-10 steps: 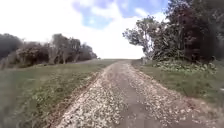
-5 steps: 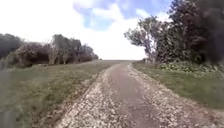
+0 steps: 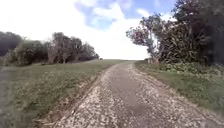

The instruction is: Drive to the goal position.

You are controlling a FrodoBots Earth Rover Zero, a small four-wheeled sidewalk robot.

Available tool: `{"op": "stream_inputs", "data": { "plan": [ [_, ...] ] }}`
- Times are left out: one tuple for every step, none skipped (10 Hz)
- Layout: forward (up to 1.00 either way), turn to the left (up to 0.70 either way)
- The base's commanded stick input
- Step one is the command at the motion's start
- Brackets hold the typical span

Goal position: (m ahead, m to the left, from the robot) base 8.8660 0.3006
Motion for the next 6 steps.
{"op": "stream_inputs", "data": {
  "plan": [
    [0.85,-0.02],
    [0.85,-0.02],
    [0.85,-0.02],
    [0.85,-0.02],
    [0.85,-0.02],
    [0.85,-0.02]
  ]
}}
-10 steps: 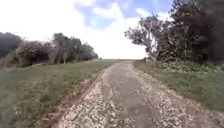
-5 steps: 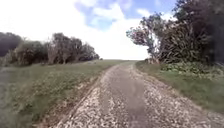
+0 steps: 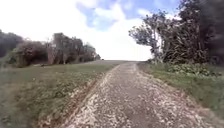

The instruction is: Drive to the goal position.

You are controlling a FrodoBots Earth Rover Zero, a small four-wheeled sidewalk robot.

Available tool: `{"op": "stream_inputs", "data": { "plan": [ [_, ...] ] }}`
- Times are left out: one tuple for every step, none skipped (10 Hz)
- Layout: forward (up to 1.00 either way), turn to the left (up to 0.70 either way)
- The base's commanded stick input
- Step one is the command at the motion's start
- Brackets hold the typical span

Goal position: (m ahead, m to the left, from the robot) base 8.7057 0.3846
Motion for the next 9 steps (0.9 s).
{"op": "stream_inputs", "data": {
  "plan": [
    [0.85,-0.19],
    [0.85,-0.30],
    [0.85,-0.34],
    [0.85,-0.34],
    [0.85,-0.34],
    [0.85,-0.34],
    [0.85,-0.34],
    [0.85,0.00],
    [0.85,0.00]
  ]
}}
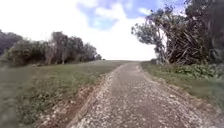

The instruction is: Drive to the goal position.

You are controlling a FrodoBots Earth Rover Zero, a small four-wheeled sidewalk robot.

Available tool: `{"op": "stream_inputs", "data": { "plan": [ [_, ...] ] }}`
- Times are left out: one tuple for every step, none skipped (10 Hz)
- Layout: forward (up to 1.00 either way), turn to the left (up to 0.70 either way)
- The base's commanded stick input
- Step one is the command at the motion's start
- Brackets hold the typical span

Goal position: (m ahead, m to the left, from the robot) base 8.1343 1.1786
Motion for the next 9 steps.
{"op": "stream_inputs", "data": {
  "plan": [
    [0.85,0.00],
    [0.85,0.00],
    [0.85,0.00],
    [0.85,0.00],
    [0.85,0.00],
    [0.85,0.00],
    [0.85,0.00],
    [0.85,0.00],
    [0.85,0.00]
  ]
}}
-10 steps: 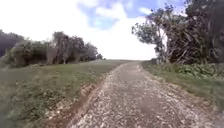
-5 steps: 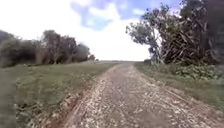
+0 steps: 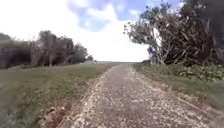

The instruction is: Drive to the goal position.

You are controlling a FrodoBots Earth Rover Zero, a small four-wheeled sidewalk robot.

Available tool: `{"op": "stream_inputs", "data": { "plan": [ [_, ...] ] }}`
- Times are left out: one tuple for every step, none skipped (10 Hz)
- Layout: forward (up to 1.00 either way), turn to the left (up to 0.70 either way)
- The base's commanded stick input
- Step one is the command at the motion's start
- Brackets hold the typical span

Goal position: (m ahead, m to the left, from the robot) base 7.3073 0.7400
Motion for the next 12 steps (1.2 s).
{"op": "stream_inputs", "data": {
  "plan": [
    [0.85,0.00],
    [0.85,0.00],
    [0.85,0.00],
    [0.85,-0.17],
    [0.85,-0.33],
    [0.85,-0.31],
    [0.85,-0.13],
    [0.85,0.00],
    [0.85,0.00],
    [0.85,-0.05],
    [0.85,-0.15],
    [0.85,-0.34]
  ]
}}
